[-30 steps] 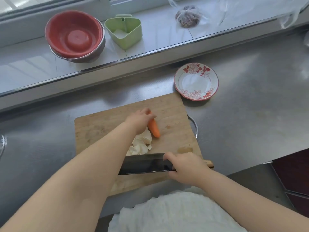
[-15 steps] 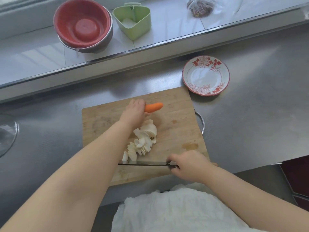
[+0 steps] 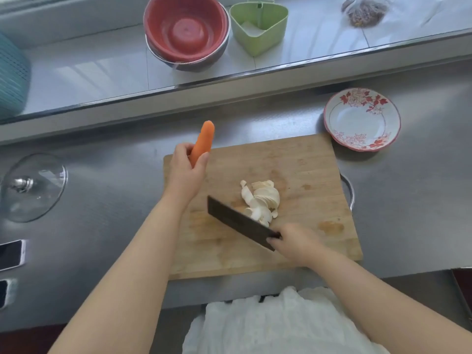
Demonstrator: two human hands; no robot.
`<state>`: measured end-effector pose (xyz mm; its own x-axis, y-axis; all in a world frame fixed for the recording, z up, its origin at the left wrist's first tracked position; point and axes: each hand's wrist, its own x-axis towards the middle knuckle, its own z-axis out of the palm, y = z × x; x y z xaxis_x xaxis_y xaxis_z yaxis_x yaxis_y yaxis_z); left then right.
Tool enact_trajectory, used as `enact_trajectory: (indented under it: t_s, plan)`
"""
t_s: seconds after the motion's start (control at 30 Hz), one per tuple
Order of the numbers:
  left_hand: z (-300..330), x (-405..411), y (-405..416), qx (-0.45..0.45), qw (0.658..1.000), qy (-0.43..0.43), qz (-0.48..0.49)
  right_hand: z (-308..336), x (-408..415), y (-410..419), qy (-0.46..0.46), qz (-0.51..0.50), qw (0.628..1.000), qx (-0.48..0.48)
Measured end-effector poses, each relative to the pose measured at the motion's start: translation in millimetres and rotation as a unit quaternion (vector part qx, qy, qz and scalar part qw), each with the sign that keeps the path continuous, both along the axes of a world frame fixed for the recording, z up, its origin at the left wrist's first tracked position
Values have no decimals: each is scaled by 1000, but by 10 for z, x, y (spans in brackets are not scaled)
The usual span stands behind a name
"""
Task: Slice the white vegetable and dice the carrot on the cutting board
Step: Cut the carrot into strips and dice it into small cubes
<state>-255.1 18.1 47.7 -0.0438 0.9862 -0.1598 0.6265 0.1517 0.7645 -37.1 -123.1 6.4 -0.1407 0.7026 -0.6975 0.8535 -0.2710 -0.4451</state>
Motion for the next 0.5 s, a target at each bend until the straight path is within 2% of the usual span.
enact_trajectory:
  t_s: [0.1,0.23,0.37,0.5]
  plan:
    - [-159,-212,-165,15,999,-9,26,15,33,67,14,-129,991,-15]
    - [-473,-232,-522,-47,999,-13,7,3,33,57,-30,-204,978,12]
    - [-740,-180,-812,-116,988,67,-75,8,-93,-42,-52,-215,975,25]
    - [-897,-228,-939,-101,966,151,-183,18,-293,-133,-60,-232,970,27]
